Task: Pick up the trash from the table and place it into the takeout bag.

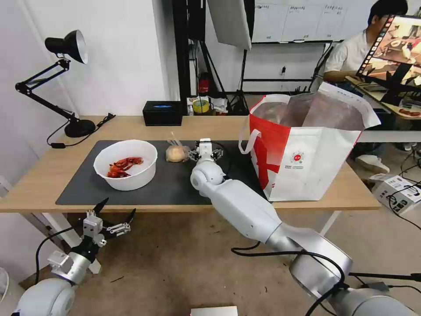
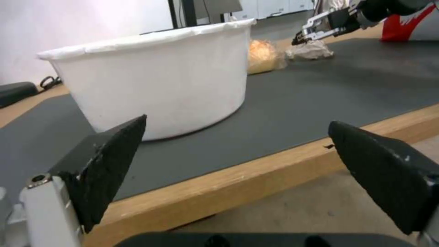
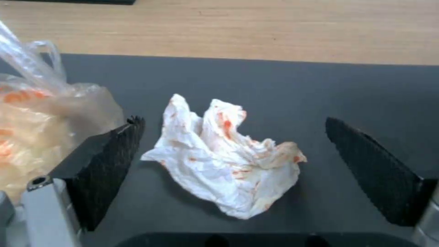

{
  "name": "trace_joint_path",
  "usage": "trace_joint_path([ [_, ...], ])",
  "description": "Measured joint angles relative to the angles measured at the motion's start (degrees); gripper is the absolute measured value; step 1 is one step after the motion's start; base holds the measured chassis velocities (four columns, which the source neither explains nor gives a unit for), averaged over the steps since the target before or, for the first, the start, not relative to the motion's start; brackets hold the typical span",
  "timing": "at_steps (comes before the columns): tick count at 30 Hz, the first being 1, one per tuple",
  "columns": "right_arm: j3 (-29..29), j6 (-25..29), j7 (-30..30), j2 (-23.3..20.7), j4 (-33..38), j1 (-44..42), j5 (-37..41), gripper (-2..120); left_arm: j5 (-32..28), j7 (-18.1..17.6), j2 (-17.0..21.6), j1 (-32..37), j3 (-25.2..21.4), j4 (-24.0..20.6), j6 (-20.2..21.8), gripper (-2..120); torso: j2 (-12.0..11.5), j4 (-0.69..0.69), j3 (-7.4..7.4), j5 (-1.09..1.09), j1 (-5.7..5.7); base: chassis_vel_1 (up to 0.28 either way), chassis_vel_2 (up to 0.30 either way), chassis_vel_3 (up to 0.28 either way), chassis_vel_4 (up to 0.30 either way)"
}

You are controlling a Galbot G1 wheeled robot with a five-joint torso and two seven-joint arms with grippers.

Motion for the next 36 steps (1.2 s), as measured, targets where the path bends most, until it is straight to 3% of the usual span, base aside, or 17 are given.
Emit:
trace_joint_path([
  [15,-1.1,-0.7,-1.1,-2.0,1.3,0.1,3.3,100,0.2,0.0,-0.2,0.5,0.4,-1.2,0.0,100,0.0,0.00,0.00,0.00,0.00,0.000,0.000,0.000,0.000],
  [36,-0.5,-0.7,-6.5,-1.1,-1.7,0.8,3.3,100,0.5,0.1,-1.1,0.5,0.4,-1.2,-0.5,100,0.0,0.00,0.00,0.00,0.00,0.000,0.000,0.000,0.000],
])
